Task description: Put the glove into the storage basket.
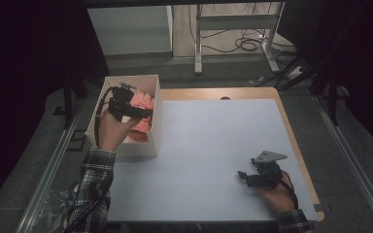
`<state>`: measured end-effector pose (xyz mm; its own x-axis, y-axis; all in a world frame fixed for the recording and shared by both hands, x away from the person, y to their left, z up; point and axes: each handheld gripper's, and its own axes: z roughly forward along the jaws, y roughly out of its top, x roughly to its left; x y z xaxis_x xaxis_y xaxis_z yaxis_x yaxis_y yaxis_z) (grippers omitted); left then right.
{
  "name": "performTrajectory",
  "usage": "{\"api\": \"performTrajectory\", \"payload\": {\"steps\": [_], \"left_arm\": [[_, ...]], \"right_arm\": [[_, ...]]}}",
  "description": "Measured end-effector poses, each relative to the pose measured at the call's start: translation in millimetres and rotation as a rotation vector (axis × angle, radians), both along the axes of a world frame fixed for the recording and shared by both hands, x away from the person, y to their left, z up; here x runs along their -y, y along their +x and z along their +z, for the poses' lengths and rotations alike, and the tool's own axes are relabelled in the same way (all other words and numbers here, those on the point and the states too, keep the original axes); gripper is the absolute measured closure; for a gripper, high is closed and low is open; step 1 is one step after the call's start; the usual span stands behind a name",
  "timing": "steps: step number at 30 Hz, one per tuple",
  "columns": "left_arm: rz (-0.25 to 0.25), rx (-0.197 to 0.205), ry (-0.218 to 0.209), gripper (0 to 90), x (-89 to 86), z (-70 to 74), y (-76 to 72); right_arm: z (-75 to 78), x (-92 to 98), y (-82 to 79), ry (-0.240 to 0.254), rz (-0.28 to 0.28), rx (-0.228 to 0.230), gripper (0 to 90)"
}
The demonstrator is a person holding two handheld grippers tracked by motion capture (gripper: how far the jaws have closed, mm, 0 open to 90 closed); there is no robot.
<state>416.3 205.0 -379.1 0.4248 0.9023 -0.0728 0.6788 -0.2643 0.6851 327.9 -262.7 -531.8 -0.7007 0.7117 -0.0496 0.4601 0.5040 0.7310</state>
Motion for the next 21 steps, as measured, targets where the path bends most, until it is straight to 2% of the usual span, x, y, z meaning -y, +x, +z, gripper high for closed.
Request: {"api": "performTrajectory", "payload": {"steps": [9,15,21], "left_arm": [[-0.110,0.042,-0.027,3.0,27.8,6.4,-25.4],[-0.182,0.053,-0.035,2.8,48.4,0.6,-39.0],[-0.218,0.051,-0.034,2.6,61.9,-5.3,-44.5]], "right_arm": [[0.0,-0.1,0.0,0.000,0.000,0.000,24.4],[0.1,-0.1,0.1,0.000,0.000,0.000,24.4],[-0.2,-0.1,0.1,0.002,0.002,0.000,24.4]]}}
